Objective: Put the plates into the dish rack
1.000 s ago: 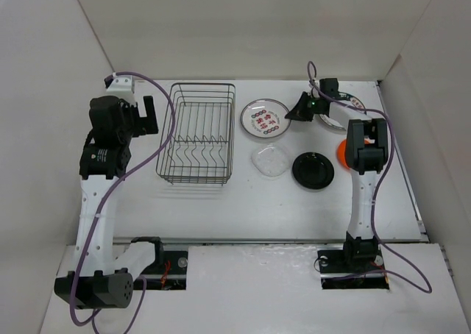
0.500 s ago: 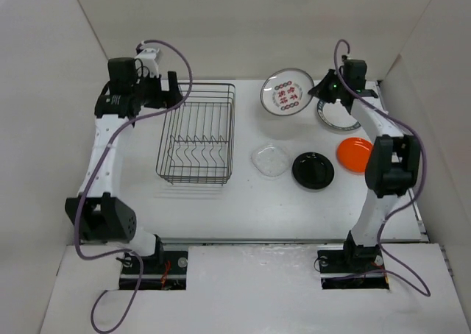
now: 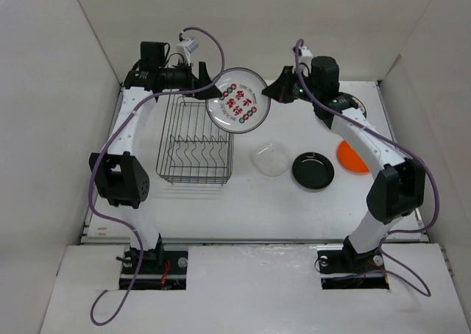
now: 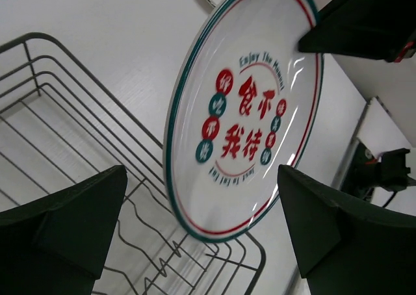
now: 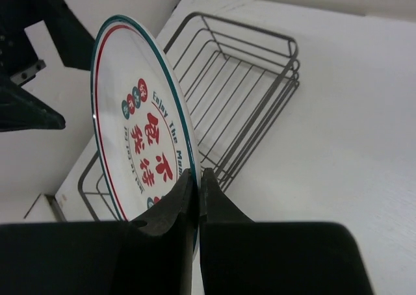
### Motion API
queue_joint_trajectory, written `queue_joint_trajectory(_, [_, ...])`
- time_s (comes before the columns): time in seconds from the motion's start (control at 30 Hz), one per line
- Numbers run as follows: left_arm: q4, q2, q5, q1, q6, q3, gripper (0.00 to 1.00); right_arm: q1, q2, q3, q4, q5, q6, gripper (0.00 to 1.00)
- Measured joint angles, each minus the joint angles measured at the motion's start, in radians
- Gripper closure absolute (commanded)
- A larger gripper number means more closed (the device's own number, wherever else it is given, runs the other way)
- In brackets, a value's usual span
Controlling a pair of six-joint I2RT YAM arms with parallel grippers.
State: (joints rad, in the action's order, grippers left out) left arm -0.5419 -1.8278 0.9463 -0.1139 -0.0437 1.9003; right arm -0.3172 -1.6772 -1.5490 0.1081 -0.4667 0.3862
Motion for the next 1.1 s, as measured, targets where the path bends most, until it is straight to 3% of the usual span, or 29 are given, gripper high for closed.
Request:
queue_joint_trajectory(0.17, [0.004,-0.021,0.045,-0.002,0.018,-0.008,0.00,-0.029,-0.031,0.000,-0.003,-0.042,0.010,1.00])
queue_joint_trajectory(0.2, [0.004,-0.021,0.050,-0.002,0.017,-0.010,0.02,-0.029,-0.033,0.000,-0.006,-0.046,0.013,1.00])
queue_joint_trajectory(0.3, [0.004,-0.022,0.060,-0.002,0.011,-0.014,0.25,-0.030,-0.035,0.000,-0.014,-0.061,0.026,1.00])
queue_joint_trajectory(0.33, [0.000,-0.023,0.064,-0.002,0.006,-0.016,0.28,-0.030,-0.037,-0.002,-0.021,-0.069,0.032,1.00])
queue_joint_trajectory(0.47, [-0.026,-0.032,0.076,-0.002,-0.027,-0.016,0.27,-0.032,-0.046,-0.002,-0.066,-0.107,0.066,1.00])
queue_joint_trajectory(0.6, [-0.053,-0.055,0.090,-0.002,-0.048,-0.020,0.86,-0.039,-0.052,-0.003,-0.101,-0.129,0.096,0.99])
queue_joint_trajectory(0.63, [-0.058,-0.058,0.093,-0.002,-0.048,-0.022,1.00,-0.043,-0.055,-0.003,-0.104,-0.124,0.093,0.83])
queue_joint_trajectory(0.67, [-0.071,-0.060,0.124,0.001,-0.037,-0.022,1.00,-0.043,-0.059,-0.003,-0.097,-0.120,0.079,0.64])
queue_joint_trajectory(0.7, [-0.078,-0.061,0.144,0.006,-0.045,-0.023,1.00,-0.042,-0.069,-0.006,-0.106,-0.123,0.093,0.36])
queue_joint_trajectory(0.73, [-0.081,-0.059,0.130,0.008,-0.053,-0.022,1.00,-0.043,-0.079,-0.007,-0.119,-0.127,0.105,0.01])
queue_joint_trajectory(0.9, [-0.092,-0.033,0.019,0.040,-0.045,-0.057,1.00,-0.069,-0.077,-0.002,-0.146,-0.107,0.127,0.00])
queue_joint_trajectory(1.0, [-0.121,0.064,-0.177,0.111,-0.028,-0.114,1.00,-0.077,-0.051,0.016,-0.121,-0.008,0.124,0.00])
queue_joint_trajectory(1.1, [-0.157,0.222,-0.463,0.177,-0.019,-0.145,1.00,-0.077,-0.026,0.027,-0.067,0.105,0.116,0.00])
